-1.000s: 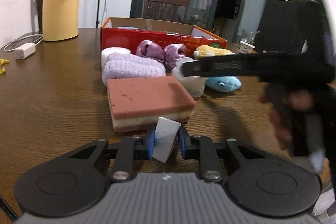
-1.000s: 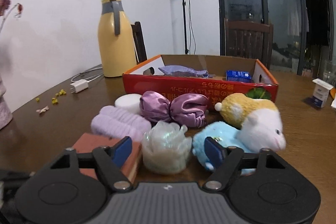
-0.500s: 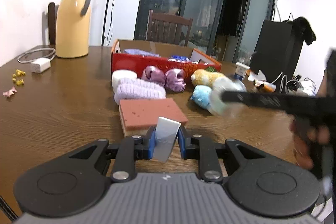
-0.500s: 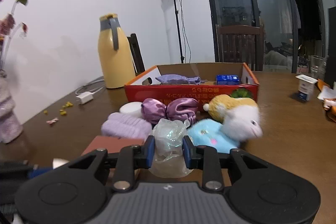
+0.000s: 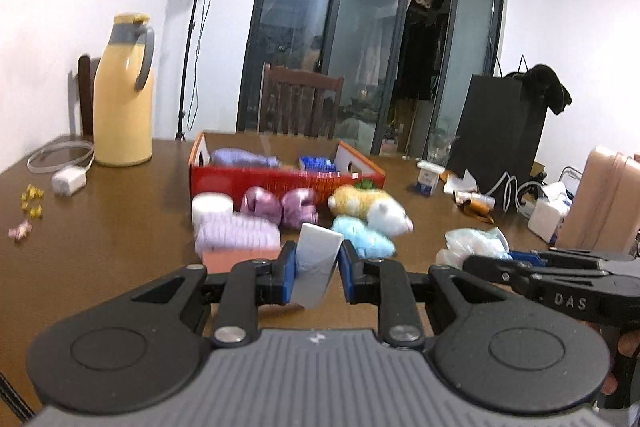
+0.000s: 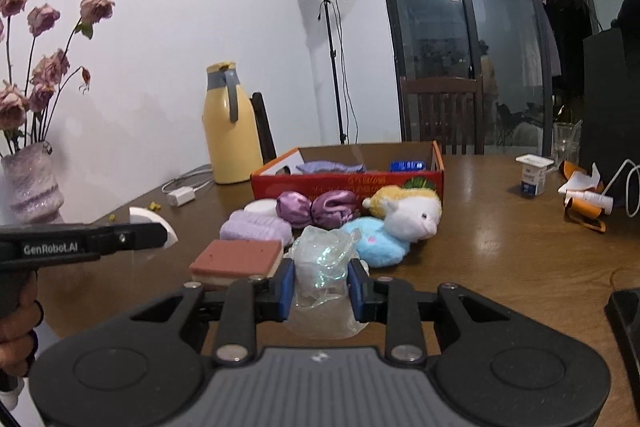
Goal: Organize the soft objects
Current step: 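Close the right gripper on the translucent flower soap while the left gripper holds the wedge, then lower the wedge and the soap into the red box and open both grippers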
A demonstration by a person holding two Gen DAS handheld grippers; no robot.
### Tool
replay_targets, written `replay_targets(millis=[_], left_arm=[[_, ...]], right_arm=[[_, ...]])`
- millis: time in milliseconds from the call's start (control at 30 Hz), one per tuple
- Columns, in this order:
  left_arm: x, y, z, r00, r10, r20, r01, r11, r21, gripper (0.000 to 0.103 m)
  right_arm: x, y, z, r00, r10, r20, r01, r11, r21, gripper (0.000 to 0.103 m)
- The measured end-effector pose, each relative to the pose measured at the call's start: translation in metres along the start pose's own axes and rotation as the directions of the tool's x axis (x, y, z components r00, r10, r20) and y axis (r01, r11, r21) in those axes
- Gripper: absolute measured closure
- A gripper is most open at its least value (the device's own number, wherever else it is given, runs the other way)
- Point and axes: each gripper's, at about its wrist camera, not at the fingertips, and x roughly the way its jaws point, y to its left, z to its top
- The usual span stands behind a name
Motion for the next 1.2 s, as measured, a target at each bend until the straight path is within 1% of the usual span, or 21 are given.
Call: replay_targets(millis=[100, 200, 267, 333, 367, 433, 467, 533, 600, 633, 700, 733, 800, 867, 933, 967, 1000, 1033, 1067, 1133, 1200], left_arm=[[0.019, 0.008, 0.024, 1.0, -0.003, 0.015, 0.003, 1.0, 0.002, 0.08], [0.053, 0.024, 0.056, 1.0, 0.014, 0.027, -0.015, 1.0, 0.021, 0.08], [0.08, 0.037, 0.076, 0.999, 0.046, 0.016, -0.046, 0.998, 0.032, 0.08], [0.109, 0.053, 0.096, 0.998, 0.056, -0.001, -0.056, 0.998, 0.02, 0.08], [0.128, 0.063, 0.106, 0.998, 0.057, -0.022, -0.057, 0.998, 0.009, 0.08], [0.165, 0.081, 0.123, 0.997, 0.057, -0.061, -0.058, 0.998, -0.012, 0.08], [0.188, 0.091, 0.132, 0.994, 0.067, -0.088, -0.069, 0.997, -0.022, 0.08], [0.231, 0.109, 0.143, 0.986, 0.088, -0.14, -0.093, 0.995, -0.031, 0.08], [0.274, 0.124, 0.152, 0.972, 0.102, -0.21, -0.114, 0.993, -0.043, 0.079], [0.296, 0.131, 0.155, 0.964, 0.121, -0.238, -0.137, 0.989, -0.054, 0.079], [0.334, 0.139, 0.156, 0.952, 0.136, -0.274, -0.149, 0.988, -0.028, 0.079], [0.351, 0.141, 0.155, 0.945, 0.139, -0.297, -0.15, 0.989, -0.014, 0.079], [0.384, 0.145, 0.149, 0.923, 0.148, -0.356, -0.154, 0.988, 0.012, 0.078], [0.402, 0.145, 0.141, 0.908, 0.156, -0.39, -0.145, 0.988, 0.056, 0.077], [0.41, 0.144, 0.133, 0.898, 0.184, -0.4, -0.157, 0.983, 0.098, 0.069], [0.413, 0.145, 0.13, 0.895, 0.186, -0.406, -0.157, 0.982, 0.105, 0.06], [0.414, 0.146, 0.128, 0.893, 0.187, -0.41, -0.157, 0.982, 0.107, 0.058], [0.413, 0.146, 0.127, 0.896, 0.191, -0.401, -0.156, 0.98, 0.12, 0.057], [0.413, 0.146, 0.128, 0.894, 0.198, -0.401, -0.161, 0.979, 0.123, 0.054], [0.411, 0.146, 0.134, 0.9, 0.178, -0.399, -0.154, 0.984, 0.091, 0.05], [0.405, 0.148, 0.139, 0.906, 0.171, -0.387, -0.154, 0.985, 0.074, 0.046]], right_arm=[[0.011, -0.008, 0.019, 1.0, 0.021, 0.007, -0.021, 1.0, -0.001, 0.076], [0.035, -0.019, 0.046, 0.999, 0.039, 0.013, -0.039, 0.999, -0.009, 0.076], [0.057, -0.026, 0.065, 0.999, 0.049, 0.011, -0.049, 0.999, -0.011, 0.076], [0.084, -0.035, 0.087, 0.998, 0.069, 0.001, -0.069, 0.998, -0.005, 0.076], [0.1, -0.039, 0.099, 0.997, 0.075, -0.003, -0.075, 0.997, -0.009, 0.076], [0.137, -0.048, 0.125, 0.997, 0.08, -0.016, -0.08, 0.997, -0.013, 0.076], [0.156, -0.051, 0.137, 0.996, 0.083, -0.027, -0.083, 0.996, -0.013, 0.076], [0.205, -0.062, 0.164, 0.994, 0.087, -0.061, -0.087, 0.996, 0.001, 0.076], [0.25, -0.071, 0.185, 0.991, 0.09, -0.097, -0.088, 0.996, 0.025, 0.076], [0.278, -0.078, 0.197, 0.989, 0.093, -0.116, -0.087, 0.995, 0.056, 0.076], [0.324, -0.087, 0.211, 0.982, 0.099, -0.163, -0.084, 0.992, 0.095, 0.075], [0.353, -0.091, 0.217, 0.978, 0.082, -0.192, -0.065, 0.994, 0.093, 0.075], [0.4, -0.094, 0.218, 0.966, 0.035, -0.256, -0.019, 0.998, 0.066, 0.075], [0.438, -0.094, 0.213, 0.947, -0.014, -0.322, 0.023, 0.999, 0.025, 0.075], [0.465, -0.095, 0.204, 0.928, -0.05, -0.37, 0.048, 0.999, -0.013, 0.075], [0.476, -0.093, 0.198, 0.918, -0.063, -0.391, 0.056, 0.998, -0.029, 0.074], [0.484, -0.094, 0.192, 0.911, -0.077, -0.406, 0.065, 0.997, -0.045, 0.073], [0.49, -0.095, 0.187, 0.905, -0.082, -0.417, 0.068, 0.996, -0.049, 0.07], [0.495, -0.096, 0.184, 0.9, -0.075, -0.428, 0.063, 0.997, -0.042, 0.067], [0.496, -0.097, 0.179, 0.902, -0.064, -0.427, 0.059, 0.998, -0.024, 0.062], [0.494, -0.098, 0.182, 0.902, -0.067, -0.427, 0.067, 0.998, -0.015, 0.054]])
